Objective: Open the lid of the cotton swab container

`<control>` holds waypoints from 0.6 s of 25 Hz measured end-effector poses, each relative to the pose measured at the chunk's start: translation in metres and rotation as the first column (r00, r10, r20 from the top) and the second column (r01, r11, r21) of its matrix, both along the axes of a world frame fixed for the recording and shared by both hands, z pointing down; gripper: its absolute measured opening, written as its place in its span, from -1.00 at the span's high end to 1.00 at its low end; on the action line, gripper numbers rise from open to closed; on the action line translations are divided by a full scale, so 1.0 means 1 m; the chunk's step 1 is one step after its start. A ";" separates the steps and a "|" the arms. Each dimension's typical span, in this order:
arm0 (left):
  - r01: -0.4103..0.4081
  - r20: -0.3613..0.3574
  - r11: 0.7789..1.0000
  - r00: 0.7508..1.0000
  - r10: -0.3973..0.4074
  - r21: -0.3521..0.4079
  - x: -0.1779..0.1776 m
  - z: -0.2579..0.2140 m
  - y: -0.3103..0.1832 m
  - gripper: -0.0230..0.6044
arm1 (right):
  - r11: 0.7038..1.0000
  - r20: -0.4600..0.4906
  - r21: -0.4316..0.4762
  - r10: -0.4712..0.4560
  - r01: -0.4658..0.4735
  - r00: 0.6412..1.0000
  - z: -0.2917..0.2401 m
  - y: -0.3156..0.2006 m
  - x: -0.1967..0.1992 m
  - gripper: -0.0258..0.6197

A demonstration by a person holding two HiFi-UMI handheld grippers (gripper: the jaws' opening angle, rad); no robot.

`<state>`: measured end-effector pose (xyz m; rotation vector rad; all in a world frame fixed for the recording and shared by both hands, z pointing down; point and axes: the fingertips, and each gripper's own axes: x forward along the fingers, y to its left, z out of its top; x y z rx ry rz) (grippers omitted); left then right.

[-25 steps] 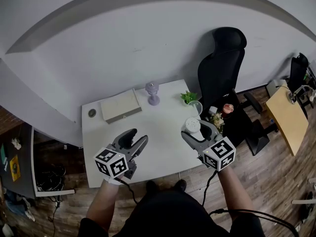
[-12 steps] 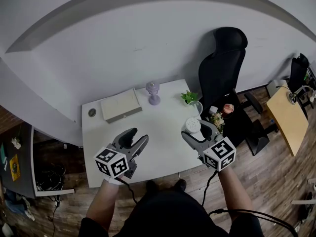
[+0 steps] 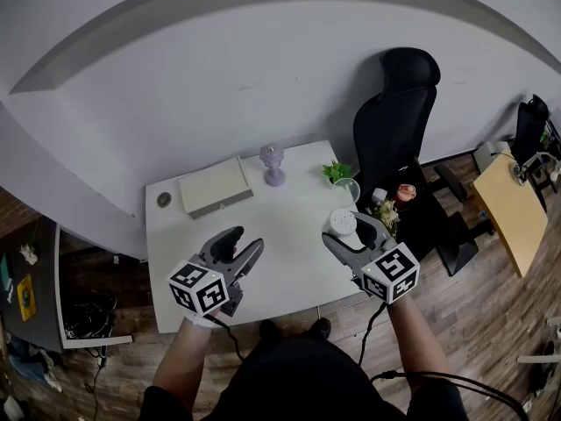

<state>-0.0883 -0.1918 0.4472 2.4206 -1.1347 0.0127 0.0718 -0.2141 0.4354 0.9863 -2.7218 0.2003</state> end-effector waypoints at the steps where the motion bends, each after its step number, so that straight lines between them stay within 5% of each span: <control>1: 0.000 0.000 1.000 1.000 0.000 0.000 0.000 0.000 0.000 0.15 | 1.000 0.000 0.001 0.000 0.000 1.000 0.000 0.000 0.000 0.14; 15: 0.005 -0.011 1.000 1.000 -0.006 -0.009 0.000 0.001 0.000 0.15 | 1.000 0.026 0.005 -0.007 0.007 1.000 -0.003 0.001 0.000 0.15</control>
